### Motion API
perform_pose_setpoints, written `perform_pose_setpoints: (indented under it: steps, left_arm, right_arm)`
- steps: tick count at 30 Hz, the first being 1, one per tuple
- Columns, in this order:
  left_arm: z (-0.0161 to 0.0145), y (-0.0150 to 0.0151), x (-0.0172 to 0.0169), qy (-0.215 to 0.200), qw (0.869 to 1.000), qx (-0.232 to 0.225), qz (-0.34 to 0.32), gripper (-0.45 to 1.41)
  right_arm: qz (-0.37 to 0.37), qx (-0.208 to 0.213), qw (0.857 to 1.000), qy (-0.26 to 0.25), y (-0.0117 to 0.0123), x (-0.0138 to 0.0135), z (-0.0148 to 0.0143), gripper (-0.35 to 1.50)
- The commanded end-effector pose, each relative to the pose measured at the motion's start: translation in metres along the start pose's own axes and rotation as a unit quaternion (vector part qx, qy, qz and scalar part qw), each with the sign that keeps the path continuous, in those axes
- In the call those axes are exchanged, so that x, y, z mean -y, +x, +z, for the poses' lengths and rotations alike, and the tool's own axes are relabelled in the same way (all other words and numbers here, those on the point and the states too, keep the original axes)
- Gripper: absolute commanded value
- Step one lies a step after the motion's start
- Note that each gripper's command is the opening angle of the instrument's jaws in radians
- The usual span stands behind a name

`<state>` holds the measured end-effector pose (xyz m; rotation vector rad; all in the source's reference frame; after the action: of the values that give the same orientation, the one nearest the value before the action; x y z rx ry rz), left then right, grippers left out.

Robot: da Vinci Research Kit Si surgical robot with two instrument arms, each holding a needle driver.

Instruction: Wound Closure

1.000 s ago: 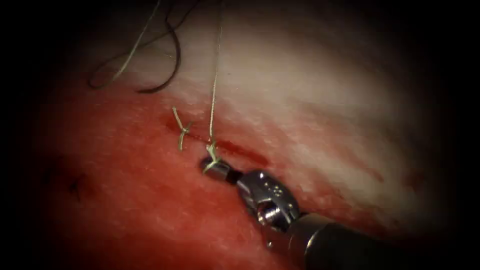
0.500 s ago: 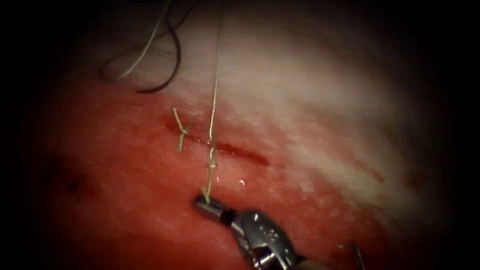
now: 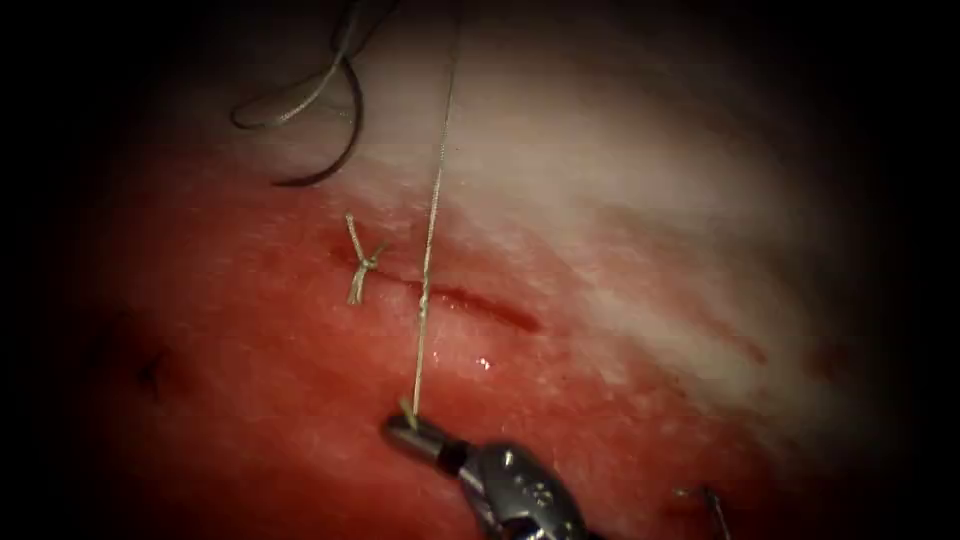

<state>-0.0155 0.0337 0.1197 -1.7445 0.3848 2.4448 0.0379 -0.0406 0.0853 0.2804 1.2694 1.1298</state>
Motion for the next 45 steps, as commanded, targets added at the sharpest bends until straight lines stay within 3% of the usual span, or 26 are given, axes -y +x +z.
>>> perform_pose_setpoints:
  steps: [1, 6, 12, 18, 19, 21, 22, 26, 31, 34, 40, 45]
  left_arm:
    - [0.0011, -0.0006, 0.0005, 0.003, 1.000, 0.000, 0.003, -0.45]
    - [0.0017, -0.0013, 0.0000, 0.003, 1.000, 0.003, 0.010, -0.45]
    - [0.0017, -0.0023, 0.0001, 0.003, 1.000, 0.004, 0.007, -0.45]
    - [0.0007, -0.0012, -0.0018, -0.010, 1.000, 0.000, -0.021, -0.45]
    - [0.0005, -0.0008, -0.0022, -0.015, 1.000, -0.001, -0.025, -0.45]
    - [-0.0004, 0.0002, -0.0030, -0.027, 0.999, 0.000, -0.035, -0.45]
    - [-0.0015, 0.0014, -0.0039, -0.044, 0.998, 0.001, -0.041, -0.45]
    - [-0.0047, 0.0048, -0.0068, -0.085, 0.994, -0.013, -0.067, -0.45]
    - [-0.0088, 0.0090, -0.0104, -0.120, 0.988, -0.040, -0.093, -0.45]
    - [-0.0117, 0.0124, -0.0133, -0.142, 0.982, -0.057, -0.108, -0.45]
    - [-0.0153, 0.0182, -0.0163, -0.126, 0.978, -0.110, -0.124, -0.45]
    - [-0.0175, 0.0229, -0.0204, -0.147, 0.970, -0.144, -0.129, -0.45]
  right_arm:
    - [-0.003, 0.015, 1.000, 0.002, -0.0017, 0.0004, 0.0008, -0.35]
    - [-0.012, 0.030, 0.999, 0.010, -0.0030, 0.0008, 0.0009, -0.35]
    - [-0.011, 0.042, 0.999, 0.017, -0.0029, 0.0009, 0.0013, -0.35]
    - [-0.005, 0.037, 0.999, 0.023, -0.0023, 0.0006, 0.0021, -0.35]
    - [-0.007, 0.036, 0.999, 0.026, -0.0022, 0.0005, 0.0022, -0.28]
    - [-0.027, 0.037, 0.998, 0.031, -0.0020, 0.0005, 0.0024, 0.24]
    - [-0.056, 0.035, 0.997, 0.033, -0.0018, 0.0004, 0.0025, 0.78]
    - [-0.071, 0.031, 0.996, 0.036, -0.0012, 0.0001, 0.0026, 1.11]
    - [-0.082, 0.023, 0.995, 0.045, 0.0005, -0.0003, 0.0024, 1.36]
    - [-0.103, 0.018, 0.993, 0.055, 0.0019, -0.0005, 0.0018, 1.41]
    - [-0.107, 0.020, 0.991, 0.081, 0.0051, -0.0015, 0.0012, 1.26]
    - [-0.105, 0.011, 0.990, 0.089, 0.0085, -0.0029, 0.0023, 1.20]
